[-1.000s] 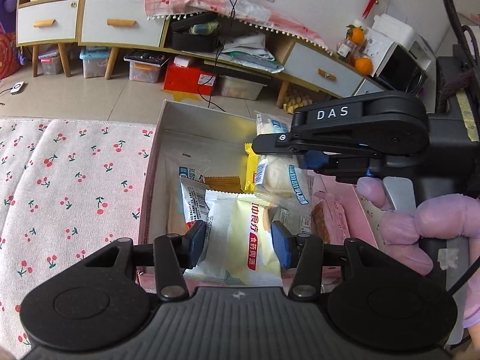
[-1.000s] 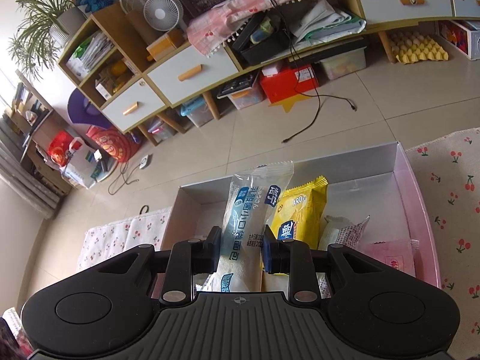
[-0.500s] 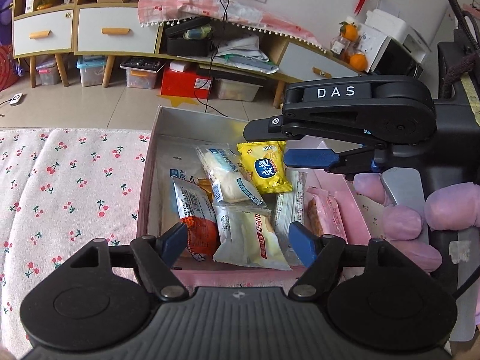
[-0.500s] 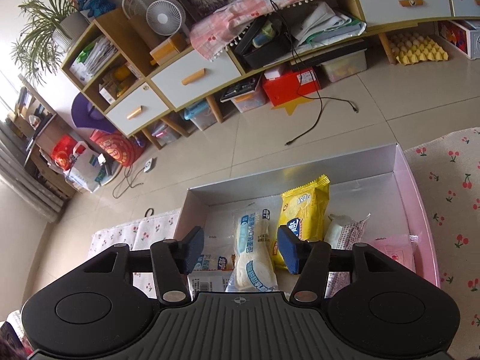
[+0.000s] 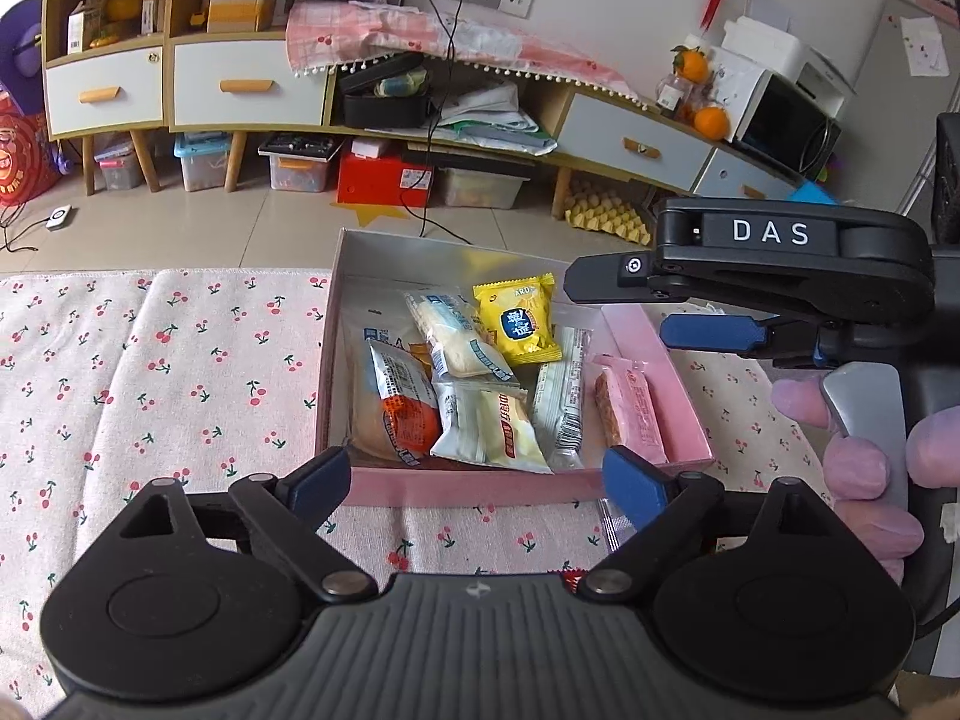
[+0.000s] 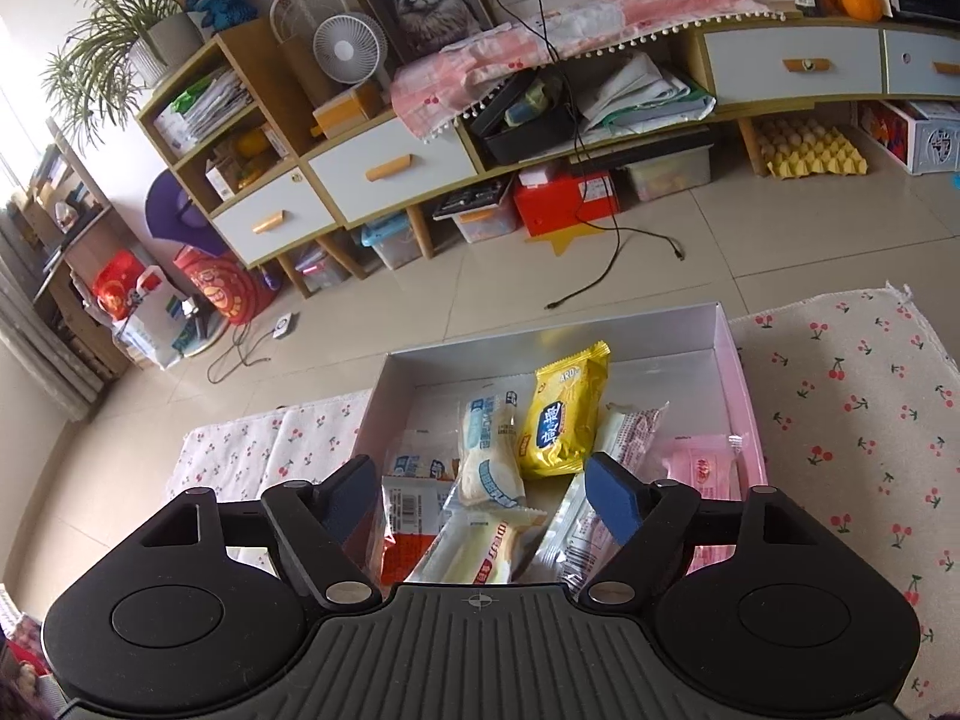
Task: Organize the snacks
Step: 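Open both tools to drop the cream bar and blue-white packet in the box, then move the left tool to the brown biscuit pack while the right tool moves to the orange packet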
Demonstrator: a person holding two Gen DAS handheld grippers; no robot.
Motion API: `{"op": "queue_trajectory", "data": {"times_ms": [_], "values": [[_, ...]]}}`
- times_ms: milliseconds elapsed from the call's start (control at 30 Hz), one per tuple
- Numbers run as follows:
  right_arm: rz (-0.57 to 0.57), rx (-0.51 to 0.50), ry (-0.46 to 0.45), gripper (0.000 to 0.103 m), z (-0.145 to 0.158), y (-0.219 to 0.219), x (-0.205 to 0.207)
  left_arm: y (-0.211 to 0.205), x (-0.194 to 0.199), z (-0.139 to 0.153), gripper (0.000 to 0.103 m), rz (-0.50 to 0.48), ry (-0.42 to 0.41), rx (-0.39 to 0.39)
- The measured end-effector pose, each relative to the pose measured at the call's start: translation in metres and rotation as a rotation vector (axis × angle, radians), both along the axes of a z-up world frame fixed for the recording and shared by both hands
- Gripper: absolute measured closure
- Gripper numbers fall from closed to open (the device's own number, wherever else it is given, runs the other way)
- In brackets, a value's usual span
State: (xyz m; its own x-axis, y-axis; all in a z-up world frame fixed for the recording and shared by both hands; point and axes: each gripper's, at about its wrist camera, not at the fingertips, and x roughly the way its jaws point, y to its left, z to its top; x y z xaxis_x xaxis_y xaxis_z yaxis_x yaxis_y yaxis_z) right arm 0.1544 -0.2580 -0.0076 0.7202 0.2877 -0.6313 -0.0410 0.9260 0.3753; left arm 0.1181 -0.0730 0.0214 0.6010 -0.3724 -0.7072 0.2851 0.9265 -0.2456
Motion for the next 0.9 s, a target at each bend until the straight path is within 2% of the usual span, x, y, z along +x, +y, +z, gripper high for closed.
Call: {"op": "queue_trajectory", "data": {"times_ms": [367, 800, 900], "values": [[-0.007, -0.066, -0.046, 0.017, 0.011, 0.003, -0.052, 0.005, -0.031, 0.007, 0.002, -0.015, -0.015, 0.049], [-0.002, -0.163, -0.081, 0.011, 0.009, 0.017, -0.107, 0.018, -0.07, -0.002, 0.001, 0.004, -0.016, 0.121], [-0.004, -0.188, -0.103, 0.007, 0.004, 0.018, -0.121, 0.021, -0.077, -0.008, 0.001, 0.002, -0.022, 0.137]]}}
